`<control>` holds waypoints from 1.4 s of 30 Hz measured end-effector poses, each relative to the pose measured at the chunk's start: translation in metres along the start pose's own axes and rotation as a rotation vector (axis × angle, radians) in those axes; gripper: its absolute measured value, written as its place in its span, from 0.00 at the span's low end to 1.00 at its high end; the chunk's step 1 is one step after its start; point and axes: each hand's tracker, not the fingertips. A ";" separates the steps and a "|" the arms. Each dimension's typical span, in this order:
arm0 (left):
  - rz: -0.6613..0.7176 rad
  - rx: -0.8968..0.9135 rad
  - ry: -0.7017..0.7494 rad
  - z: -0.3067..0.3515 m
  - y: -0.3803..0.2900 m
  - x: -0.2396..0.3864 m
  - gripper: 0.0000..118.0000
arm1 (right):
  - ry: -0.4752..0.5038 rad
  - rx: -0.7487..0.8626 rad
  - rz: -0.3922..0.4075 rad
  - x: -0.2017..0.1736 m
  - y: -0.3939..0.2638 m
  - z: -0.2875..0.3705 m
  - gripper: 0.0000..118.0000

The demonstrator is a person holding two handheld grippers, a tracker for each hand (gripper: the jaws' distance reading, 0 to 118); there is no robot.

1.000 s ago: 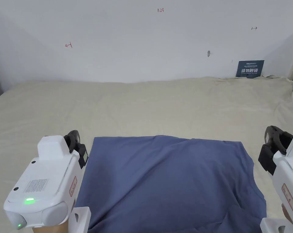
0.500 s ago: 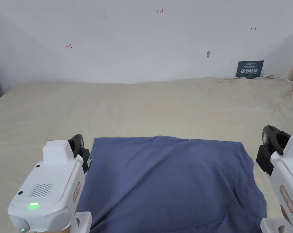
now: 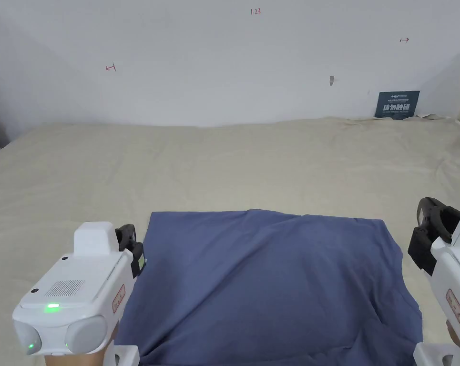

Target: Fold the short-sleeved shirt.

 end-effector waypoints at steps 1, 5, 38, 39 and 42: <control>-0.003 -0.055 -0.002 -0.002 -0.004 -0.003 0.00 | 0.001 -0.007 0.001 0.002 -0.003 -0.002 0.00; 0.008 -0.243 -0.027 -0.008 -0.025 -0.016 0.00 | 0.006 -0.028 0.003 0.005 -0.010 -0.007 0.00; -0.006 -0.822 -0.011 -0.030 -0.148 -0.044 0.25 | 0.031 -0.227 -0.003 0.018 -0.064 -0.011 0.00; -0.017 -0.817 -0.026 -0.029 -0.147 -0.043 0.19 | 0.029 -0.236 -0.006 0.020 -0.066 -0.010 0.00; -0.026 -0.808 -0.052 -0.029 -0.144 -0.041 0.04 | 0.028 -0.292 -0.048 0.031 -0.073 -0.007 0.00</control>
